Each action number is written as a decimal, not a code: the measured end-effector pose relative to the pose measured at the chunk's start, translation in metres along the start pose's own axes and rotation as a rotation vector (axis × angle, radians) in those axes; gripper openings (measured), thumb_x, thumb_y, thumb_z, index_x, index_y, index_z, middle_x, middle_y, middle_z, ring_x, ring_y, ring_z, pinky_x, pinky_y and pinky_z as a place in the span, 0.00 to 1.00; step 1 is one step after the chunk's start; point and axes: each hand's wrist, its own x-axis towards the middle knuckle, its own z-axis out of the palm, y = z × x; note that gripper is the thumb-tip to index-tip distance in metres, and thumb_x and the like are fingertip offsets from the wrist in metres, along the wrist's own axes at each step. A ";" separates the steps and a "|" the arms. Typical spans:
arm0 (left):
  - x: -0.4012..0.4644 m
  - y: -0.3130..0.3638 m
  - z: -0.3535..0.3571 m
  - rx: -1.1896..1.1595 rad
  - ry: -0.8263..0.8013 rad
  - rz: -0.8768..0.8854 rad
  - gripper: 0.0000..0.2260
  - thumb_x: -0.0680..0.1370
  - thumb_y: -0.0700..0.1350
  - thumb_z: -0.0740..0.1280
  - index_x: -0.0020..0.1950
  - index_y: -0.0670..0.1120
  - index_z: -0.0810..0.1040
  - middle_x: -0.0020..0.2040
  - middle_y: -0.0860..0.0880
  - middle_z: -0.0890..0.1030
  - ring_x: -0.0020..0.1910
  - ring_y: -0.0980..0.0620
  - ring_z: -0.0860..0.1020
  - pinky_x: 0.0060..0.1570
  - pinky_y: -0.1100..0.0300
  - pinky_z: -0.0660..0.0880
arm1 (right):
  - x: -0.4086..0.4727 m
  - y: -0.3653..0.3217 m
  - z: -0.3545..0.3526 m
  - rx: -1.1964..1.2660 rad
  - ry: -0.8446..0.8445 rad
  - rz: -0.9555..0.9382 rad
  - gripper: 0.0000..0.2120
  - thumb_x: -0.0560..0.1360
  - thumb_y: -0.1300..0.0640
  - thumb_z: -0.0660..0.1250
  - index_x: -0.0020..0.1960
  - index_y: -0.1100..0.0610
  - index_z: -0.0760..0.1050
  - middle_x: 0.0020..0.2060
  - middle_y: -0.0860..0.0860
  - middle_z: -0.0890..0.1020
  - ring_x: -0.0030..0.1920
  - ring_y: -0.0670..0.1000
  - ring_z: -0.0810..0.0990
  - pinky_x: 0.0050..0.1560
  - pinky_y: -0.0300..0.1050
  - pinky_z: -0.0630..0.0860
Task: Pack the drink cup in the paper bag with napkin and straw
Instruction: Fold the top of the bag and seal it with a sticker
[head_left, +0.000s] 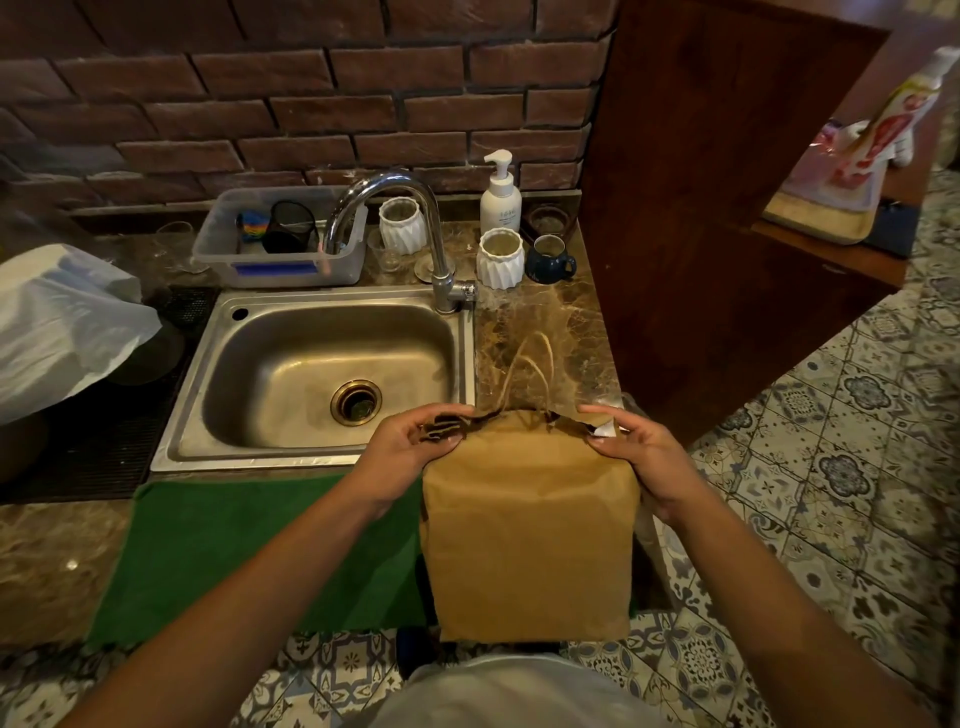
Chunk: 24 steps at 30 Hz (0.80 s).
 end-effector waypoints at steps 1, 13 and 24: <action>-0.002 0.001 0.000 -0.024 -0.004 -0.003 0.17 0.77 0.30 0.69 0.56 0.49 0.85 0.53 0.53 0.88 0.54 0.57 0.84 0.53 0.65 0.80 | -0.001 0.000 -0.001 0.008 -0.001 -0.004 0.20 0.77 0.72 0.66 0.64 0.57 0.81 0.45 0.61 0.87 0.40 0.53 0.87 0.41 0.45 0.85; -0.007 0.008 0.003 0.029 -0.094 0.023 0.16 0.78 0.33 0.69 0.61 0.50 0.84 0.57 0.52 0.87 0.59 0.57 0.83 0.59 0.63 0.79 | -0.011 -0.037 -0.008 -0.343 -0.255 0.012 0.25 0.71 0.56 0.78 0.67 0.43 0.80 0.65 0.50 0.82 0.63 0.52 0.83 0.62 0.51 0.79; -0.004 0.012 -0.003 -0.102 -0.091 0.056 0.17 0.74 0.30 0.69 0.35 0.52 0.85 0.40 0.54 0.85 0.42 0.54 0.83 0.41 0.62 0.80 | -0.007 -0.053 0.004 -0.501 -0.243 -0.108 0.13 0.75 0.73 0.69 0.46 0.57 0.87 0.42 0.48 0.89 0.44 0.44 0.87 0.44 0.35 0.80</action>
